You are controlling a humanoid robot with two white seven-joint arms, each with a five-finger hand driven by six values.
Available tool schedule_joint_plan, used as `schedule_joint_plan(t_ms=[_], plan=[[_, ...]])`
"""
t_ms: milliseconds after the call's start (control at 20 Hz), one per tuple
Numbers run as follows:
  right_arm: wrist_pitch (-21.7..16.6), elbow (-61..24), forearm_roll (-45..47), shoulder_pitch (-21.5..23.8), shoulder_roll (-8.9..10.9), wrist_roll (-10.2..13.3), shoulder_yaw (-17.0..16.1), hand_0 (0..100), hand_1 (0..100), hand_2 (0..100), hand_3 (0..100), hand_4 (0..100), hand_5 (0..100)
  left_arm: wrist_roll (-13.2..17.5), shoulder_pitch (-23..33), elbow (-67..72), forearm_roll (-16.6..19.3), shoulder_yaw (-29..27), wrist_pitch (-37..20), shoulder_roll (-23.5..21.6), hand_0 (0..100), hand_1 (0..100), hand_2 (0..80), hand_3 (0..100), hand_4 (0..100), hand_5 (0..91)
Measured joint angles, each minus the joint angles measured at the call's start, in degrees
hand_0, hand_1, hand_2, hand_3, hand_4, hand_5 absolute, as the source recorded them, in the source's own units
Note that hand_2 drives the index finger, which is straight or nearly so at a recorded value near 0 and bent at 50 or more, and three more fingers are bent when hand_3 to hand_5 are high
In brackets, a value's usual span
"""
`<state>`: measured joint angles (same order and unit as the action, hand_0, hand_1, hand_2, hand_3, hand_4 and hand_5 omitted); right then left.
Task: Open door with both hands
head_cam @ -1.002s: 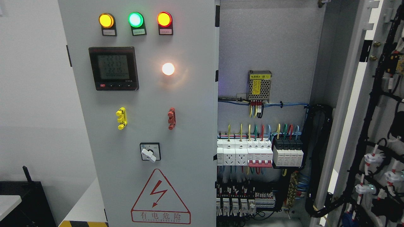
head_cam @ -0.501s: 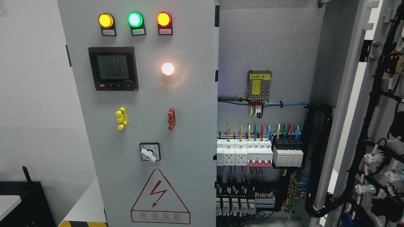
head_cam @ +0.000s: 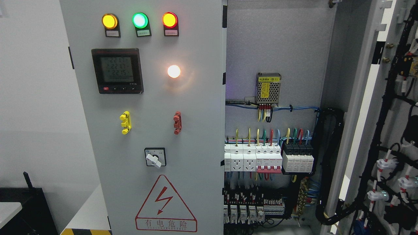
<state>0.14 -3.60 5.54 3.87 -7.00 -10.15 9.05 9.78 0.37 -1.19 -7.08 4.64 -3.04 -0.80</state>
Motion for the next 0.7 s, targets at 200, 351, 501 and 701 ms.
schedule_joint_plan(t_ms=[200, 351, 501, 701], plan=[[0.0, 0.0, 0.0, 0.0, 0.00, 0.0, 0.0, 38, 0, 0, 0, 0, 0, -0.1, -0.2, 1.2, 0.0, -0.2, 0.3, 0.9, 0, 0, 0.0, 0, 0, 0.0], [0.0, -0.1, 0.0, 0.0, 0.01, 0.0, 0.0, 38, 0, 0, 0, 0, 0, -0.4, -0.3, 1.8, 0.0, -0.2, -0.1, 1.4, 0, 0, 0.0, 0, 0, 0.0], [0.0, -0.9, 0.0, 0.1, 0.21, 0.0, -0.1, 38, 0, 0, 0, 0, 0, -0.8, -0.3, 2.2, 0.0, 0.1, -0.3, 1.7, 0, 0, 0.0, 0, 0, 0.0], [0.0, -3.5, -0.1, 1.1, 1.13, 0.0, -0.1, 38, 0, 0, 0, 0, 0, -0.9, -0.3, 2.6, 1.1, 1.0, -0.6, 2.1, 0, 0, 0.0, 0, 0, 0.0]])
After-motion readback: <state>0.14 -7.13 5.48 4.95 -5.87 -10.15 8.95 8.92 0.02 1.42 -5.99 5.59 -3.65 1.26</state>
